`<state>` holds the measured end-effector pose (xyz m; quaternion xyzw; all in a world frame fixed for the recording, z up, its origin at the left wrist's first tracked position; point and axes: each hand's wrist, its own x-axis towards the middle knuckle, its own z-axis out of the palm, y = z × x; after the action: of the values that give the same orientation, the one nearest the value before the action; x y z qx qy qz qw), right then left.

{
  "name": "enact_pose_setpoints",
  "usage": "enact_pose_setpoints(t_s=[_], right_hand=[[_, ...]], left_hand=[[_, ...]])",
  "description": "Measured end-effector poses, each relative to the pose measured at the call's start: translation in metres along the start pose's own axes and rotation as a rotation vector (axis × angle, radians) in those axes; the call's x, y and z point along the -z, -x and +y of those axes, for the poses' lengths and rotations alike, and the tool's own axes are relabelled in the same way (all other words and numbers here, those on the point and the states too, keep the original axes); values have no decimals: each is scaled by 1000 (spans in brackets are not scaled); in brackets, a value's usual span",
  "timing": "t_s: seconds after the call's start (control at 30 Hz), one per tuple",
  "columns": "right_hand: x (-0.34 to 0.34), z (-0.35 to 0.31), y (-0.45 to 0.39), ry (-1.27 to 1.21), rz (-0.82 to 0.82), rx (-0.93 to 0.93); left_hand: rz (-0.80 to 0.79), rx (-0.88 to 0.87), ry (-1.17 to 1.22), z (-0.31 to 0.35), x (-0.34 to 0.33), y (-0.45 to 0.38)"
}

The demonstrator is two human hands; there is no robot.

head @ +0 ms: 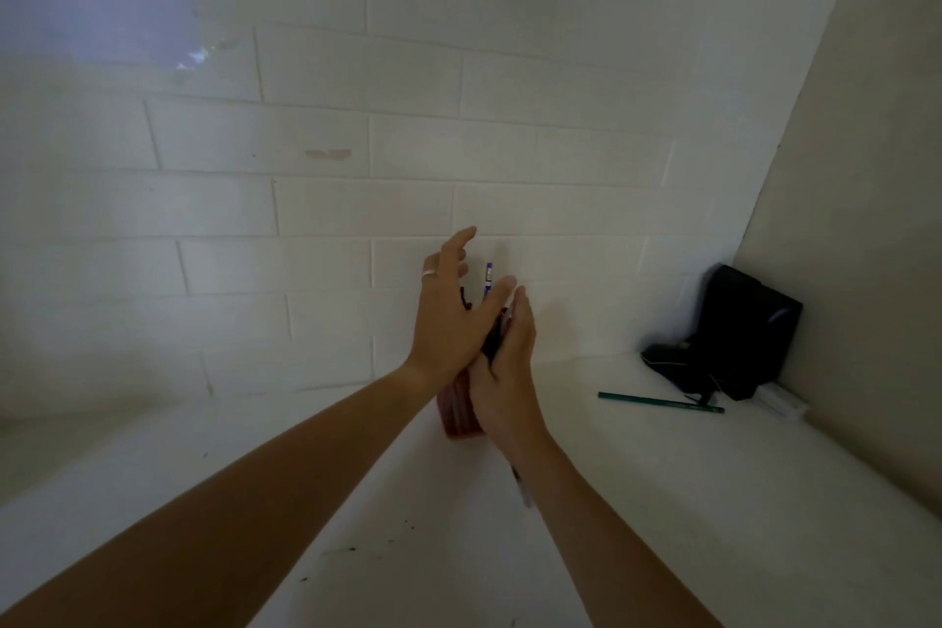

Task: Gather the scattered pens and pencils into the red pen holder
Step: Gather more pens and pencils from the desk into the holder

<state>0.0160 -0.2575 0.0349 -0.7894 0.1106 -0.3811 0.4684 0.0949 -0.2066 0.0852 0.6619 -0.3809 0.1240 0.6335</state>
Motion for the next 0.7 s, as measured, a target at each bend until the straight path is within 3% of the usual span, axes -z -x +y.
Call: enact_pose_setpoints(t_s=[0.13,0.33,0.57,0.7], right_hand=[[-4,9,0,104,39,17],[-1,18,3,40,17,74],[9,21,5,-113,-39,2],[47,9,13,181,-4,-22]], left_hand=[[-20,-39,-67,2,-3,-6],[-58,-72,-242,-12,-3,-9],[-82,-75,-381,-10,-5,-8],[-112,-60,-483,-2,-4,-8]])
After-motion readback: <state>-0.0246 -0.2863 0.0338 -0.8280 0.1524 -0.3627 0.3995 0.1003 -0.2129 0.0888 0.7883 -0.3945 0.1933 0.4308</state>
